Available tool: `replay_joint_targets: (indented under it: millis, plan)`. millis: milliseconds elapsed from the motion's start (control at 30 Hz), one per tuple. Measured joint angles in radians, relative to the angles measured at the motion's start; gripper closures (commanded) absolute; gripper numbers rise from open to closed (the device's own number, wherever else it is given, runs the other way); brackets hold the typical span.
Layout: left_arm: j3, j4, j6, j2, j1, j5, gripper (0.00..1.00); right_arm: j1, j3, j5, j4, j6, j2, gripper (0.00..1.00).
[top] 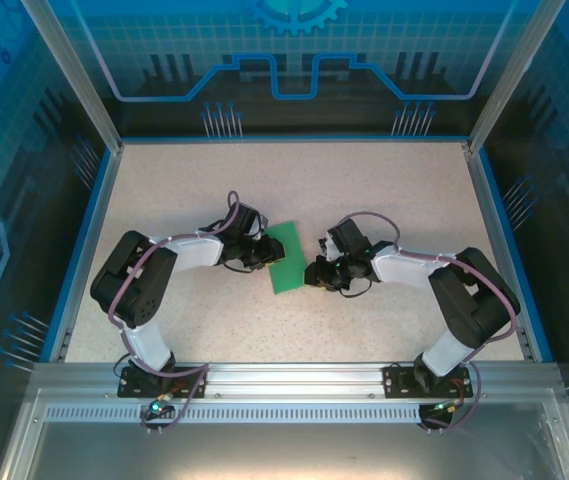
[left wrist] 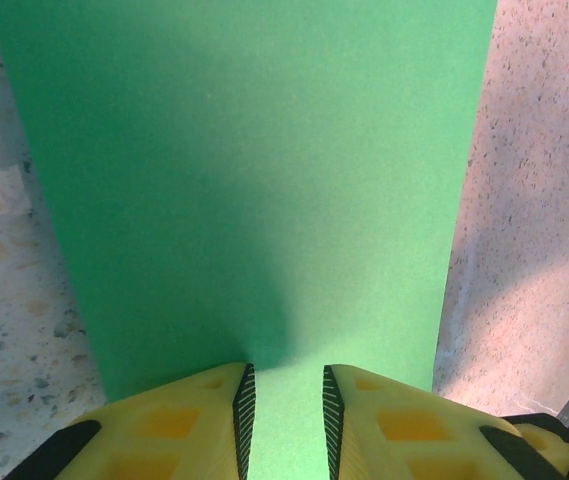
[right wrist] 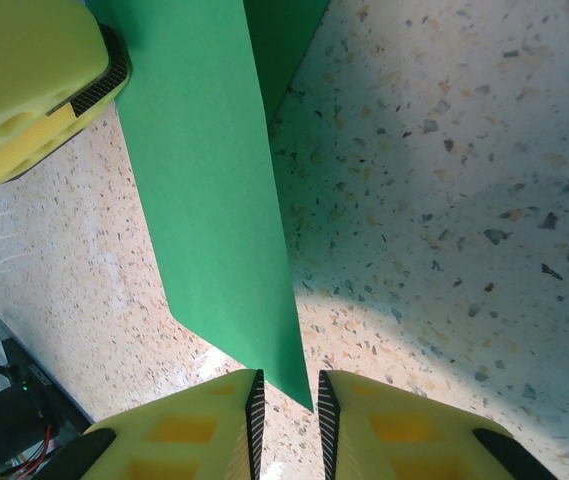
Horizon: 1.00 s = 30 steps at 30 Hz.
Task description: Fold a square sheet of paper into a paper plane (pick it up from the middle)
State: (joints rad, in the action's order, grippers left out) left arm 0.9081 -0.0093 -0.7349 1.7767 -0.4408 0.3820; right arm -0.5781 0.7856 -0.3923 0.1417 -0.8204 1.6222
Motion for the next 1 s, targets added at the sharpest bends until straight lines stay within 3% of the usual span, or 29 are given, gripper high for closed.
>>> replay_joint_targets:
  millis: [167, 300, 667, 1000]
  plan:
    - [0.0, 0.0, 0.0, 0.0, 0.0, 0.0, 0.71, 0.0, 0.0, 0.0, -0.003, 0.0, 0.0, 0.79]
    - [0.0, 0.0, 0.0, 0.0, 0.0, 0.0, 0.71, 0.0, 0.0, 0.0, -0.005, -0.005, 0.0, 0.93]
    - [0.0, -0.002, 0.0, 0.019, 0.0, -0.011, 0.75, -0.024, 0.042, -0.008, -0.018, -0.008, 0.002, 0.93]
    - [0.0, -0.01, 0.001, 0.04, 0.0, -0.026, 0.72, -0.053, 0.151, -0.007, -0.053, -0.01, 0.086, 0.92]
